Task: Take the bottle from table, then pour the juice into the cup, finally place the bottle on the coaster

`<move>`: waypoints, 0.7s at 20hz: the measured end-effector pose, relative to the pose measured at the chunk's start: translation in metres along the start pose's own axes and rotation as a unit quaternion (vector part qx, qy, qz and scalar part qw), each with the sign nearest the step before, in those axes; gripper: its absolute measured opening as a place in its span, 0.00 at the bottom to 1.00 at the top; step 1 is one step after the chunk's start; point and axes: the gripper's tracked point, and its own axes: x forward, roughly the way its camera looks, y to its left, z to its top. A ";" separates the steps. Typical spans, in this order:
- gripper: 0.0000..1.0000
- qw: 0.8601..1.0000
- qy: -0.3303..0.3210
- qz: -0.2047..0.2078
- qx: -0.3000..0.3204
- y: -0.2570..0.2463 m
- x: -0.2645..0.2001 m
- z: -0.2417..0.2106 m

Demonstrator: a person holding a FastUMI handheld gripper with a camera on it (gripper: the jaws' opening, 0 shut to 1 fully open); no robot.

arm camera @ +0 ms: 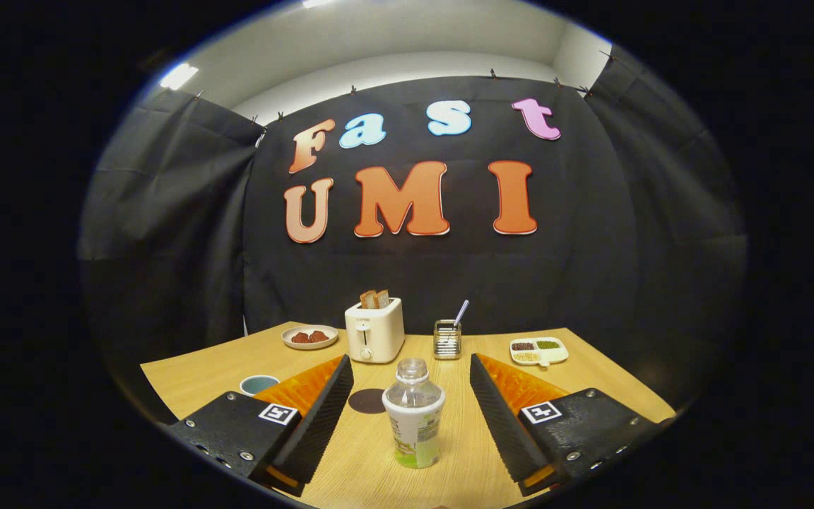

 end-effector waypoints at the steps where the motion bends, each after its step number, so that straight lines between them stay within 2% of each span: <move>1: 0.99 1.000 0.009 -0.004 0.001 -0.001 0.004 -0.011; 10: 0.99 0.998 0.065 -0.023 0.014 -0.006 0.033 -0.086; 14: 0.96 0.996 0.081 -0.039 0.012 -0.011 0.043 -0.108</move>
